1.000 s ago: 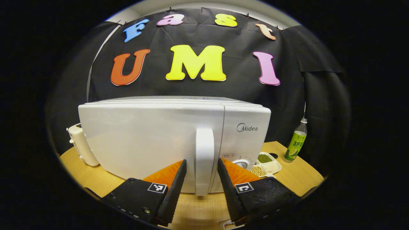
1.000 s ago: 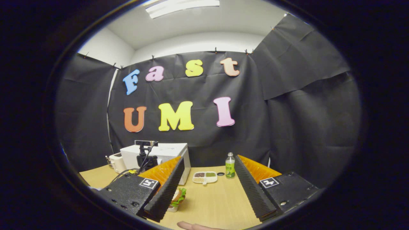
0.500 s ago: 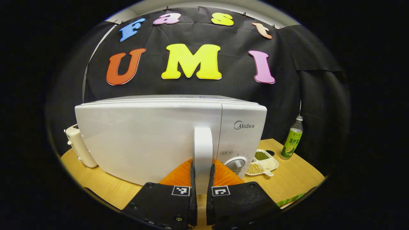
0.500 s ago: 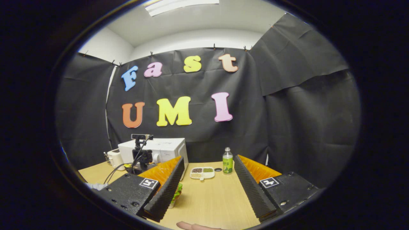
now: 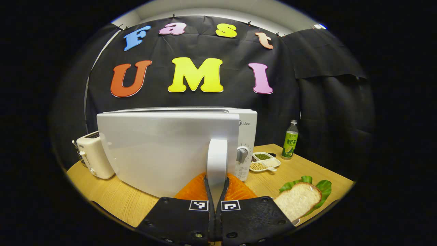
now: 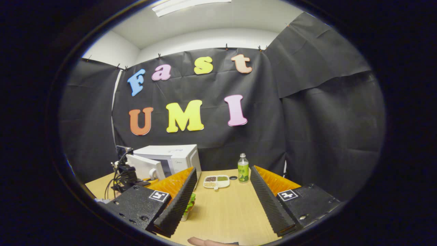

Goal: Open the microwave oven with the left hand, put the food in, and close the microwave oven.

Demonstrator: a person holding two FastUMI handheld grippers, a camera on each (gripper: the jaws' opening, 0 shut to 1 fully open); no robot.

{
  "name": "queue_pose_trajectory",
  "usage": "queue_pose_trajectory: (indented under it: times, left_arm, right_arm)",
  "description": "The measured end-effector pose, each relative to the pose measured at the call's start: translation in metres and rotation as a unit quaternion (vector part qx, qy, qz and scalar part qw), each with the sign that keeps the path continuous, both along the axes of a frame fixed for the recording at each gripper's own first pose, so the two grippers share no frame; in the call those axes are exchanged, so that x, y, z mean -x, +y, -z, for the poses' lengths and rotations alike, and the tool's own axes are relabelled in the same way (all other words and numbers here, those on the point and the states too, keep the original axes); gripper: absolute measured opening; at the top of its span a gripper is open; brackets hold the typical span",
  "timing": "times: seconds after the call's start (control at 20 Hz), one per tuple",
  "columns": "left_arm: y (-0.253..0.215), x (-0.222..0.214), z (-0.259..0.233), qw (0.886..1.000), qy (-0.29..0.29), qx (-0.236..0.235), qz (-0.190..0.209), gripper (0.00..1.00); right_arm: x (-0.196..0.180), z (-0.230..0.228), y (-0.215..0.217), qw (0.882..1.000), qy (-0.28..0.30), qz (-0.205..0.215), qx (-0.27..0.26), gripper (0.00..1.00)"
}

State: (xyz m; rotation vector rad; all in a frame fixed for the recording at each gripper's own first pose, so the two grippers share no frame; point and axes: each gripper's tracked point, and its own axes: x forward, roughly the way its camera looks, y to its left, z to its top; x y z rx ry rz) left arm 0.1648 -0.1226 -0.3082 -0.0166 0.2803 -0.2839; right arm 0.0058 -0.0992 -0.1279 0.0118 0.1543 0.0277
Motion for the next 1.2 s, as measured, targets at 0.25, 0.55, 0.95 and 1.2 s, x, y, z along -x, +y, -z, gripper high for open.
queue_pose_trajectory:
  times: [0.25,0.55,0.95,1.2]
  left_arm:
    - [0.038,0.051,-0.004,0.999,0.004,-0.002,0.037,0.00]
    - [0.099,0.099,-0.009,0.999,-0.022,-0.002,0.040,0.02]
    - [0.234,0.165,-0.010,0.996,-0.007,0.001,-0.089,0.45]
    - [0.318,0.219,-0.049,0.976,-0.016,-0.010,-0.219,0.81]
  right_arm:
    - [0.011,0.003,0.033,0.999,0.010,-0.027,-0.015,0.91]
    - [0.027,0.000,0.061,0.999,0.009,-0.045,-0.005,0.91]
    - [0.020,0.023,0.100,0.997,0.041,-0.070,0.002,0.91]
    - [-0.010,0.036,0.111,0.994,0.070,-0.079,0.020,0.91]
